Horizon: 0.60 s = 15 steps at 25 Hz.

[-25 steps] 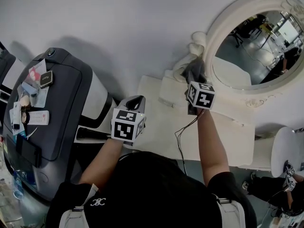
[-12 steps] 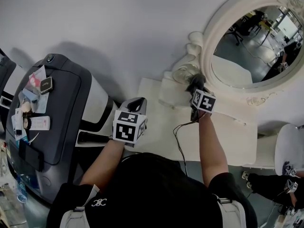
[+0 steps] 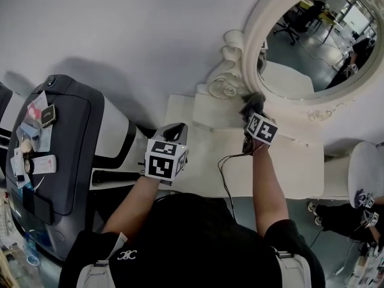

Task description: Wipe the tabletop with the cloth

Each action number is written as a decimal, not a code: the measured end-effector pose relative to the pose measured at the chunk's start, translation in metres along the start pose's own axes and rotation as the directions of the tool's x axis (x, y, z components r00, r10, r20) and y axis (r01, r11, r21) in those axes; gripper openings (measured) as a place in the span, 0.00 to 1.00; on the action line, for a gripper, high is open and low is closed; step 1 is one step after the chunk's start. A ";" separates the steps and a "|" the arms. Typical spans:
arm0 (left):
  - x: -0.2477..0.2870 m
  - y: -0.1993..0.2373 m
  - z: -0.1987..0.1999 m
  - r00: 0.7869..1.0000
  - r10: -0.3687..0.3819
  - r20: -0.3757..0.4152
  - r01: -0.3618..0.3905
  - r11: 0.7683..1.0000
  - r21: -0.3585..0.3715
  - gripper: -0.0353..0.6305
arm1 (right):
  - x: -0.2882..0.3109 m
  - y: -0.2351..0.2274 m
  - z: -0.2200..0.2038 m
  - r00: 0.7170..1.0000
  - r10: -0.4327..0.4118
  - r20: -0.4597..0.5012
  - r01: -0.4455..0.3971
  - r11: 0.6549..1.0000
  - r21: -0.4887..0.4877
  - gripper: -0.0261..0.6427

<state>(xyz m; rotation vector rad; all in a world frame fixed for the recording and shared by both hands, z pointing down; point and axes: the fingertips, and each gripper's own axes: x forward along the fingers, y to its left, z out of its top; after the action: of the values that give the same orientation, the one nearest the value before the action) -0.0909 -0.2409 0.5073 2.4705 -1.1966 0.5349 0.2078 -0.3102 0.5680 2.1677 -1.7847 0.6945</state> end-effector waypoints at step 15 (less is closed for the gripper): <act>0.048 -0.096 0.041 0.982 -0.171 0.079 0.170 0.985 0.022 0.06 | -0.140 0.008 0.034 0.927 0.086 0.365 -0.069 0.996 -0.059 0.16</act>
<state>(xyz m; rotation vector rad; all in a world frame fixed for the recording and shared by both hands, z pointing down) 0.0208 -0.2355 0.4813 2.5991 -1.0001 0.4019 0.1880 -0.2089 0.4674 2.3256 -2.0508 0.2671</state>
